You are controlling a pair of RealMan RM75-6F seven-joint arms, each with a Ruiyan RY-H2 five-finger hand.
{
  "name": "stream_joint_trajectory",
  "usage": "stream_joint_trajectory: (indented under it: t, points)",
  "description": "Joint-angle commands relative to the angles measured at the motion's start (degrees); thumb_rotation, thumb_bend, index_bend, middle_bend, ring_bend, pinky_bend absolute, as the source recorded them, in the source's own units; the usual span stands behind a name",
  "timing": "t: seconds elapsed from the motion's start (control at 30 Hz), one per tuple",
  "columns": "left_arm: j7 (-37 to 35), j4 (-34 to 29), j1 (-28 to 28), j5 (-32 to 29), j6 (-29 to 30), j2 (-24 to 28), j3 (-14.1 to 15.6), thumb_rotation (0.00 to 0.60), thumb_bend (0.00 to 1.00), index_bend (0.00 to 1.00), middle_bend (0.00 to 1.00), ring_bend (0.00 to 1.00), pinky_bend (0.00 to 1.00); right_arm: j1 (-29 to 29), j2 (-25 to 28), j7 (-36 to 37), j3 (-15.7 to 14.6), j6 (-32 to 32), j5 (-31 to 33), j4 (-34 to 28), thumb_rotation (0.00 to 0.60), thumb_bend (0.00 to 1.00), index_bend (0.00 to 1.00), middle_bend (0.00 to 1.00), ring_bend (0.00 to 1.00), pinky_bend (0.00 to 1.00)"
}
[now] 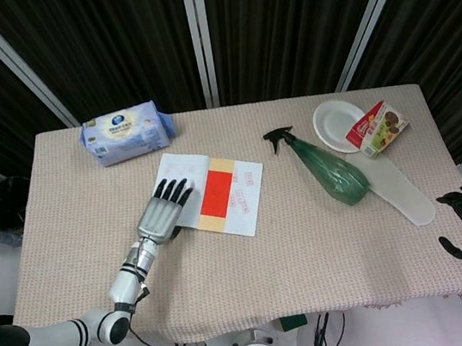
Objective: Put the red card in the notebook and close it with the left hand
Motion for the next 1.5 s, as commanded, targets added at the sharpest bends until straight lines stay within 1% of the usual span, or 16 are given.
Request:
stream_joint_trajectory:
  t: [0.03,0.13,0.2,0.4,0.5,0.7,0.83,1.07,1.3,1.5]
  points:
    - [-3.06,2.82,0.87,1.93,-0.03,-1.69,-0.9,0.6,0.2,0.09,0.0,0.0,0.05,-0.03,0.0,-0.04,-0.01,0.08,-0.05,-0.08,0.6,0.17,0.28,0.24,0.14,0.22]
    - [-7.74,7.51,1.74,5.76,2.25,-3.95,-1.26,0.6,0.19,0.09,0.0,0.0,0.05,-0.08,0.08,-0.16,-0.04,0.14,-0.08,-0.18,0.6,0.17,0.28,0.24,0.14,0.22]
    - [-11.46,11.78,2.41,9.03,4.98,-5.88,-1.36,0.6,0.18,0.09,0.0,0.0,0.05,-0.12,0.16,-0.23,-0.04,0.23,-0.13,-0.31,0.6,0.17,0.28,0.24,0.14,0.22]
    - [-20.13,23.23,3.12,17.19,11.3,-10.34,-0.63,0.6,0.17,0.09,0.0,0.0,0.05,-0.08,0.24,-0.45,0.0,0.25,-0.2,-0.56,0.6,0.17,0.28,0.24,0.14,0.22]
    - [-23.04,27.63,2.89,19.9,13.32,-12.22,-0.53,0.6,0.17,0.09,0.0,0.0,0.05,-0.04,0.19,-0.58,0.0,0.21,-0.26,-0.65,0.6,0.17,0.28,0.24,0.14,0.22]
    - [-26.76,33.51,1.46,23.5,15.39,-14.91,-0.93,0.6,0.17,0.09,0.0,0.0,0.05,-0.14,0.19,-0.7,0.0,0.4,-0.29,-0.82,0.6,0.17,0.28,0.24,0.14,0.22]
    - [-27.71,35.77,0.55,24.58,14.82,-16.07,-1.16,0.6,0.17,0.09,0.0,0.0,0.05,-0.37,0.25,-0.61,-0.05,0.69,-0.23,-0.79,0.6,0.17,0.28,0.24,0.14,0.22]
    - [-26.91,38.51,-1.71,27.39,16.33,-17.27,-1.37,0.6,0.17,0.09,0.0,0.0,0.05,-0.59,0.26,-0.43,-0.06,0.97,-0.2,-0.67,0.6,0.17,0.28,0.24,0.14,0.22]
    - [-22.88,38.97,-6.26,30.66,15.51,-16.6,-1.2,0.6,0.17,0.09,0.0,0.0,0.05,-0.93,0.08,-0.03,-0.18,1.34,-0.21,-0.29,0.6,0.17,0.28,0.24,0.14,0.22]
    - [-20.09,37.59,-10.52,32.63,12.09,-14.84,-0.92,0.6,0.17,0.09,0.0,0.0,0.05,-1.52,-0.13,0.45,-0.3,2.17,-0.27,0.17,0.6,0.17,0.28,0.24,0.14,0.22]
